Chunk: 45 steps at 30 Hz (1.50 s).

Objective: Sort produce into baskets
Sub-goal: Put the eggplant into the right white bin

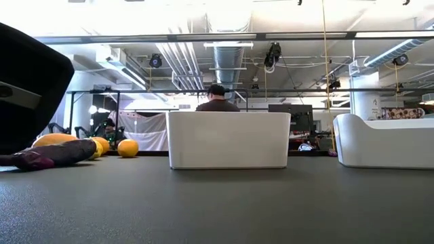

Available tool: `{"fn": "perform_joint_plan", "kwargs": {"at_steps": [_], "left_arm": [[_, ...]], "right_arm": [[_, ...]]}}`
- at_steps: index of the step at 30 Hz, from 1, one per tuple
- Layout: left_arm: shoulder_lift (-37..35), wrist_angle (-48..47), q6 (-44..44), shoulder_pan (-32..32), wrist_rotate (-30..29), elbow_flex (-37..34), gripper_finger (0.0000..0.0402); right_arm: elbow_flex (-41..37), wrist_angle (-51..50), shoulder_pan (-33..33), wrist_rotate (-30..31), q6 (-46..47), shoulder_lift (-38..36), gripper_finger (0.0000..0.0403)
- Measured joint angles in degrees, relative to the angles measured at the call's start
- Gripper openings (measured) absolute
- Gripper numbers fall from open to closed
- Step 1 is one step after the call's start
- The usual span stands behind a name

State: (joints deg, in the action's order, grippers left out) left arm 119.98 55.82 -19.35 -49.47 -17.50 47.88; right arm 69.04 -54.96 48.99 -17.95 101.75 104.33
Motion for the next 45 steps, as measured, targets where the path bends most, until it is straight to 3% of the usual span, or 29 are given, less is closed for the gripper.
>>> {"fn": "perform_joint_plan", "kwargs": {"at_steps": [6,10,22,25,28,34,39,45], "left_arm": [[0.0,-0.1,0.4,0.0,0.0,0.0,0.0166],[0.0,-0.1,1.1,0.0,0.0,0.0,0.0166],[0.0,0.3,4.3,1.1,0.0,0.0,0.0166],[0.0,0.8,4.8,1.8,0.0,0.0,0.0166],[0.0,0.7,4.7,2.3,0.0,0.0,0.0166],[0.0,-0.8,5.1,2.4,0.0,0.0,0.0166],[0.9,-1.3,1.3,4.1,0.0,0.0,0.0166],[1.1,-1.6,-1.2,9.0,0.0,0.0,0.0166]], "right_arm": [[-3.6,3.8,-1.0,-0.7,-3.4,-0.3,0.0269],[-5.1,6.8,-1.6,-1.8,-6.9,-0.4,0.0248],[-2.0,7.3,-5.1,-1.9,-16.9,0.0,0.0073],[2.1,2.3,-8.1,2.9,-26.6,-1.0,0.0038],[7.2,-9.5,-11.6,10.4,-36.8,-3.7,0.0029],[13.2,-25.8,-19.1,38.5,-46.3,-11.2,0.0045],[7.9,-26.2,-25.2,49.3,-47.6,-18.8,0.0047],[-7.1,-19.7,-31.9,51.3,-47.7,-26.8,0.0046]]}}
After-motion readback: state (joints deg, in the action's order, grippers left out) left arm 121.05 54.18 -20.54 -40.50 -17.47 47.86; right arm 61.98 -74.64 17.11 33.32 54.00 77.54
